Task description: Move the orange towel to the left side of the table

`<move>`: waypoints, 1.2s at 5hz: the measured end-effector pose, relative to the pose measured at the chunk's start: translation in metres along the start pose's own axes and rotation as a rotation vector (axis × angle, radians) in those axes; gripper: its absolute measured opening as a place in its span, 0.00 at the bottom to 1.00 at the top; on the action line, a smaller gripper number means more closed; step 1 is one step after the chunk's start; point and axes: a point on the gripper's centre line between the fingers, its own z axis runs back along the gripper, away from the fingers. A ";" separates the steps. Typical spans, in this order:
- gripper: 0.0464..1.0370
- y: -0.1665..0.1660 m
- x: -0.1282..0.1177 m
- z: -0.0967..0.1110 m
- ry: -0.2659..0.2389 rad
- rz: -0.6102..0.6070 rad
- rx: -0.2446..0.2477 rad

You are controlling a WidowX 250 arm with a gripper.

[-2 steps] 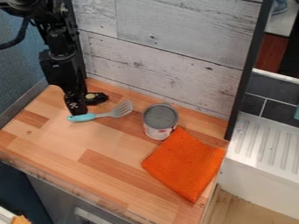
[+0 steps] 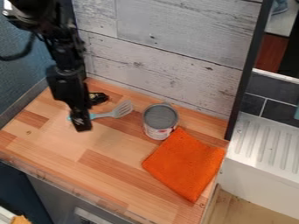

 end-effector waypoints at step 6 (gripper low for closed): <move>0.96 0.087 -0.167 -0.009 0.010 -0.555 -0.057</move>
